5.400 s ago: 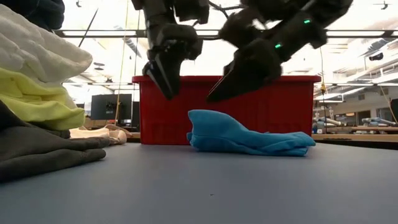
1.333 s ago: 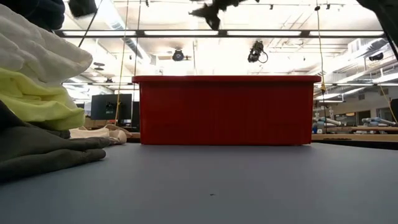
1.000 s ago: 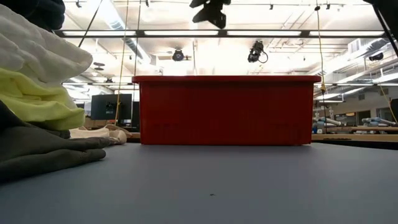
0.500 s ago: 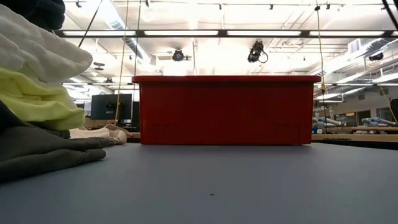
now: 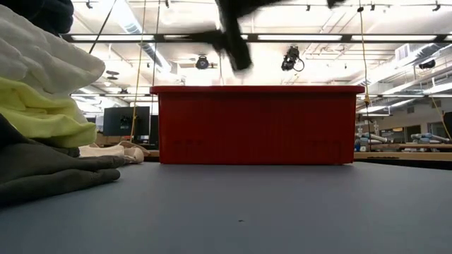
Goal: Fold laundry
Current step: Put the stack of clothes into bin
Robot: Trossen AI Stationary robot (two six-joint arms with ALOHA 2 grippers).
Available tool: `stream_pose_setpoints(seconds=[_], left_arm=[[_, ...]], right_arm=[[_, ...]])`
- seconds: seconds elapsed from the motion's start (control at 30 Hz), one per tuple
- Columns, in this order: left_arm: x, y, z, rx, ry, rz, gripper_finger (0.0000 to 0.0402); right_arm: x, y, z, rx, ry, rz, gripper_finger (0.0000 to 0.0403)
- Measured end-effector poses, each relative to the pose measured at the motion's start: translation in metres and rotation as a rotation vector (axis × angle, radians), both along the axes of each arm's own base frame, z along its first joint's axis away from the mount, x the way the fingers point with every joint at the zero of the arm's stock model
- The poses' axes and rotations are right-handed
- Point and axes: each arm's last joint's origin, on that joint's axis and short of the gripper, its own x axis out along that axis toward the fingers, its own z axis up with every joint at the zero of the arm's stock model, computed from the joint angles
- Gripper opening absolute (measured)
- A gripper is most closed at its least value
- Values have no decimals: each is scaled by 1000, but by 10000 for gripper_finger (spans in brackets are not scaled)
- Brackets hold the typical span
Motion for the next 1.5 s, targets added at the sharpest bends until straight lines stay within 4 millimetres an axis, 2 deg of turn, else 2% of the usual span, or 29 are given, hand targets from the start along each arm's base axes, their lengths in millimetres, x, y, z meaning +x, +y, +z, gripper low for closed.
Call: stream_pose_setpoints(seconds=[0.07,0.13,0.3,0.43,0.5,0.6,0.87,1.07,1.2,1.4,1.5], left_arm=[[0,-3,-22,31,28,26,210],[1,-5,-42,50,47,47,210],[6,-12,-79,16,44,44,210],[15,-14,-94,-35,10,47,210],[19,-12,-95,-29,7,45,210],[25,-8,-95,-13,-2,46,210],[34,-2,-95,-15,26,26,210],[32,-3,-96,-65,98,8,210],[30,-5,-96,-118,167,23,210],[26,-5,-95,-183,247,27,210],[24,-3,-90,-199,250,34,210]], right_arm=[[-6,1,-14,36,46,-13,306],[-8,0,-18,67,56,-12,308],[-2,-4,-9,93,56,9,305],[5,-9,2,94,30,32,304],[11,-10,5,105,17,60,304],[26,-7,0,119,21,114,304],[77,10,-20,146,-38,191,304],[108,19,-45,191,-43,196,304],[108,19,-39,146,-16,152,301],[91,18,-11,-17,128,152,288],[83,21,-5,-72,182,132,284]])
